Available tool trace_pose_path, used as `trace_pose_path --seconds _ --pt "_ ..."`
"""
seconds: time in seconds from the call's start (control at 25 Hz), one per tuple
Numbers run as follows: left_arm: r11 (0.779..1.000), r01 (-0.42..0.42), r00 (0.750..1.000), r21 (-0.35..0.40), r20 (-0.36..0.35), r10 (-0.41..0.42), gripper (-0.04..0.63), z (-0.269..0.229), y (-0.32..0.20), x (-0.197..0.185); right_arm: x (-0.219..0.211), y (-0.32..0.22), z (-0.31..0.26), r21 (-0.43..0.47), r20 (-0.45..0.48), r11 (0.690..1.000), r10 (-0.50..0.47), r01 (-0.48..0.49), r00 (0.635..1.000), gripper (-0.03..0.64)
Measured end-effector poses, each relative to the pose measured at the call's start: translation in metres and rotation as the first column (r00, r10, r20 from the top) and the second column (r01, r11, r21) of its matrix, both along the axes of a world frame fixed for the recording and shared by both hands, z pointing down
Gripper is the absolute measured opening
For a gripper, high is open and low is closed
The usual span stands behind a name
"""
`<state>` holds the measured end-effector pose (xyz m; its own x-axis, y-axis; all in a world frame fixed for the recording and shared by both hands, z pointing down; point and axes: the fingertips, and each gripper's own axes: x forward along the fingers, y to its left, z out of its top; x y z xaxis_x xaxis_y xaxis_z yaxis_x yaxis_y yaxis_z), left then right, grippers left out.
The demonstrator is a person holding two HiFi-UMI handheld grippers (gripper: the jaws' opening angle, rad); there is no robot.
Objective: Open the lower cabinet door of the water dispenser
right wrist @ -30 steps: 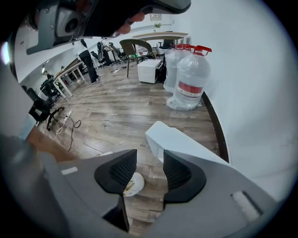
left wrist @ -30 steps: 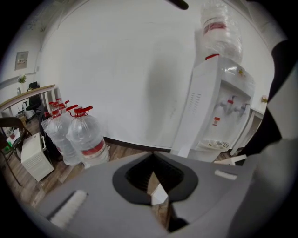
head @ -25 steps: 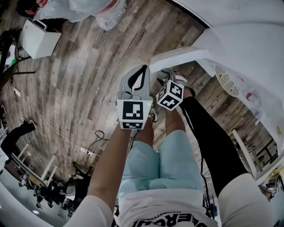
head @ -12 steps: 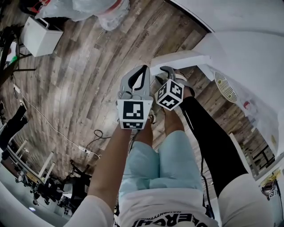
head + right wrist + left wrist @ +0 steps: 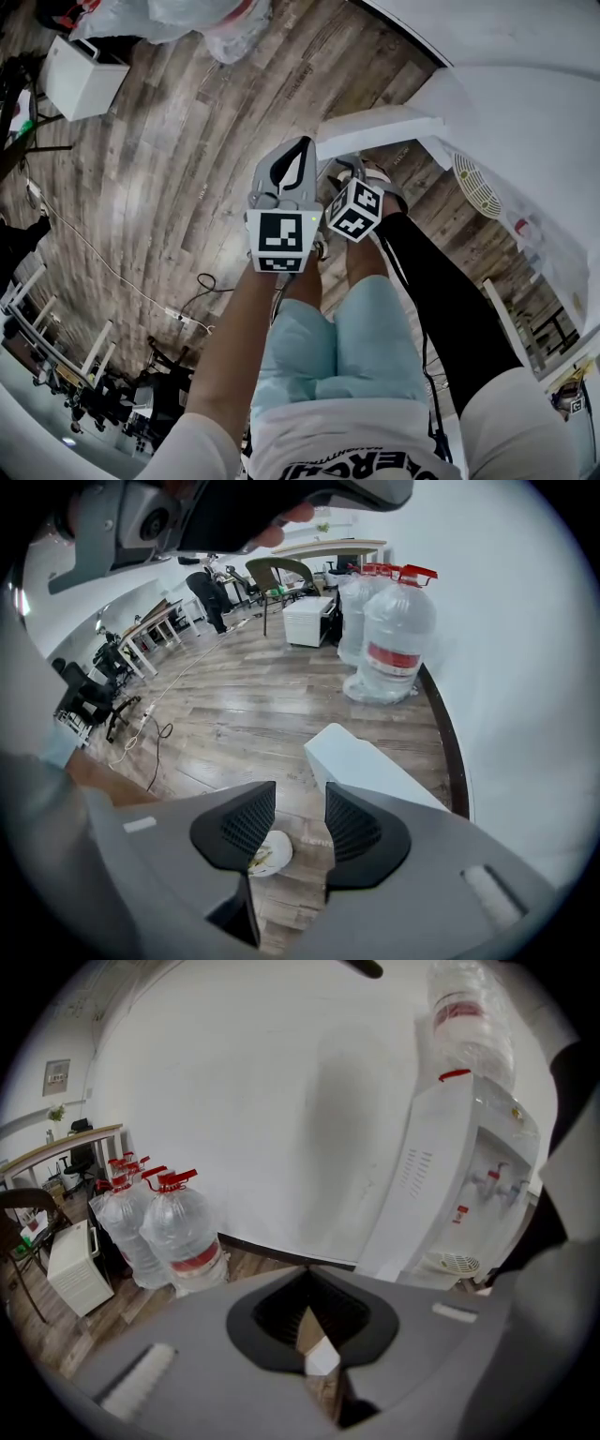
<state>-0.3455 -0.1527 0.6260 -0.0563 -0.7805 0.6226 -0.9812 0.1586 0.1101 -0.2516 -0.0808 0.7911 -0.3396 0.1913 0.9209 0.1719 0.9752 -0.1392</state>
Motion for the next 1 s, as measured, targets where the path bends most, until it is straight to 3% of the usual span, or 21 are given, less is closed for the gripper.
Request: trace_pose_path --seconds 0.8,1.0 --pt "0.999 0.031 1.000 -0.016 0.001 -0.031 0.055 0.006 0.007 -0.013 -0.030 -0.064 0.004 0.079 0.032 0.995 0.062 -0.064 0.998 0.161" --pt "0.999 0.031 0.999 -0.013 0.004 -0.031 0.055 0.005 0.005 -0.014 -0.028 -0.072 0.005 0.121 0.029 0.993 -0.006 0.003 1.000 0.161"
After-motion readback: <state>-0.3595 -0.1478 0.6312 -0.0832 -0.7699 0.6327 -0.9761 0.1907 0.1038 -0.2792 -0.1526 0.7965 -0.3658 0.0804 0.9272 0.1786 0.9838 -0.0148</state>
